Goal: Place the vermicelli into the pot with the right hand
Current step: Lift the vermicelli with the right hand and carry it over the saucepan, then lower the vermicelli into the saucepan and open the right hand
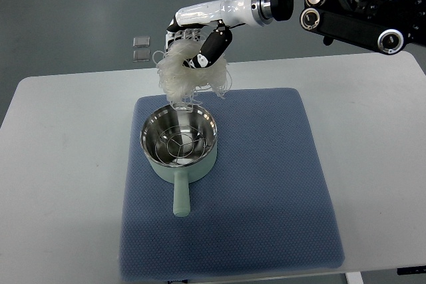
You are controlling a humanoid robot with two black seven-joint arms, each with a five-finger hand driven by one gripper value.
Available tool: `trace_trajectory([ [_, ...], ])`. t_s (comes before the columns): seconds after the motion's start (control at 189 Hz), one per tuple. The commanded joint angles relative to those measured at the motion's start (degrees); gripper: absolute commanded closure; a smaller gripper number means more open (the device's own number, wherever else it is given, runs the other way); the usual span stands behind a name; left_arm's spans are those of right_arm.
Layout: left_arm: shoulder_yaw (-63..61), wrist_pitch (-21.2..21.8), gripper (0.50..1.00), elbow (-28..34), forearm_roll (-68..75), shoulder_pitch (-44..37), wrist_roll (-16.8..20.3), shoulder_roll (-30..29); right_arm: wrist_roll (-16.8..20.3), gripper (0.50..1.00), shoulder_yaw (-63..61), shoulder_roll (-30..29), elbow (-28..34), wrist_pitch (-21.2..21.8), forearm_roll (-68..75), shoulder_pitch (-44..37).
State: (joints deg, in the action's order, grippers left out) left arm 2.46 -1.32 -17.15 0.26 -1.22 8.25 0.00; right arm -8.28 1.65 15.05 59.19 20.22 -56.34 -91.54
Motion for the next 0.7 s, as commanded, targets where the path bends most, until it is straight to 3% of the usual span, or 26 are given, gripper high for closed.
trace_trajectory([
  [0.0, 0.1, 0.0, 0.5, -0.1, 0.0, 0.0, 0.0, 0.0, -0.1, 1.0, 0.0, -4.0, -2.7, -0.5, 0.0, 0.7],
  [0.318, 0.1, 0.0, 0.5, 0.0, 0.0, 0.0, 0.0, 0.0, -0.1, 1.0, 0.2, -11.0, -5.3, -2.3, -0.2, 6.9],
  [0.694, 0.1, 0.0, 0.5, 0.0, 0.0, 0.0, 0.0, 0.0, -0.1, 1.0, 0.3, -13.4, -8.3, -2.4, -0.9, 10.4],
])
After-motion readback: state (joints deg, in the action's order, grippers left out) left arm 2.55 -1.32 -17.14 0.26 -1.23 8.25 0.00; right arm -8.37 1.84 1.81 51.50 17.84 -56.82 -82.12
